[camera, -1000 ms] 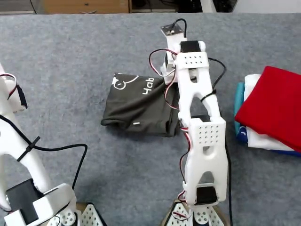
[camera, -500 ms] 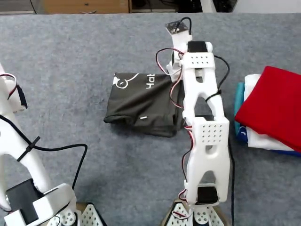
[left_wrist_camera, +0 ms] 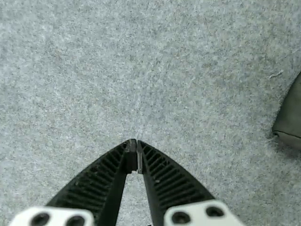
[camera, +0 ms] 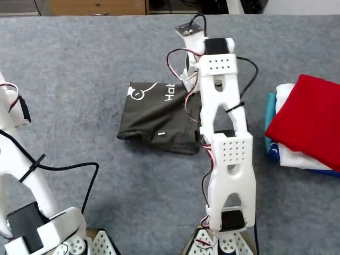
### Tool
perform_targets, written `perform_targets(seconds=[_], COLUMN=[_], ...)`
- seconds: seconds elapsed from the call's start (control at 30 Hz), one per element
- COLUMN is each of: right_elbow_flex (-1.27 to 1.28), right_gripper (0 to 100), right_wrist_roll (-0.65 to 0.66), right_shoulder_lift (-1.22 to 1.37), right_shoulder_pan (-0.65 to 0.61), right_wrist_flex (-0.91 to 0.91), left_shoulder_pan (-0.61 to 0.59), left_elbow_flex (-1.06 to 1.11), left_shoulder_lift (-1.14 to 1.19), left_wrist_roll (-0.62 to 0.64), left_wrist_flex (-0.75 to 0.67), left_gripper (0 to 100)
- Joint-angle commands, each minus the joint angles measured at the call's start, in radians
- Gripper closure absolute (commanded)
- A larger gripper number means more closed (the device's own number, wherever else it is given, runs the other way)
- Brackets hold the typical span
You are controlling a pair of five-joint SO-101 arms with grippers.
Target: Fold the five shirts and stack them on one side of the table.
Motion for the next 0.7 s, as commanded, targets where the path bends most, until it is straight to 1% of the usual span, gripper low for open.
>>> perform_targets(seconds=[0.0, 0.03, 0.1, 0.23, 0.4, 0.53, 0.67], right_elbow_flex=[0.016, 0.048, 0.136, 0.367, 0.628, 0.731, 0.817], right_gripper=[99.5, 98.6, 99.8, 99.6, 99.6, 99.6, 99.6], right_wrist_roll=[0.005, 0.002, 0.005, 0.008, 0.038, 0.037, 0.037], right_shoulder_lift=[-0.077, -0.099, -0.162, -0.331, -0.518, -0.552, -0.552], right_shoulder_pan=[-0.021, -0.022, -0.022, -0.038, -0.124, -0.182, -0.222], right_wrist_flex=[0.021, 0.021, 0.021, 0.020, 0.014, -0.023, -0.112], left_shoulder_pan=[-0.012, -0.014, -0.041, -0.103, -0.184, -0.226, -0.241], left_elbow_flex=[-0.014, -0.014, -0.015, -0.014, -0.014, -0.005, -0.005], left_shoulder_lift=[-0.041, -0.041, -0.041, -0.033, -0.035, -0.033, -0.033], left_wrist_roll=[-0.006, -0.006, -0.006, -0.006, -0.005, -0.005, -0.003], left_wrist_flex=[0.003, 0.003, 0.003, -0.028, -0.040, -0.037, -0.032], left_gripper=[98, 98, 98, 98, 98, 98, 98])
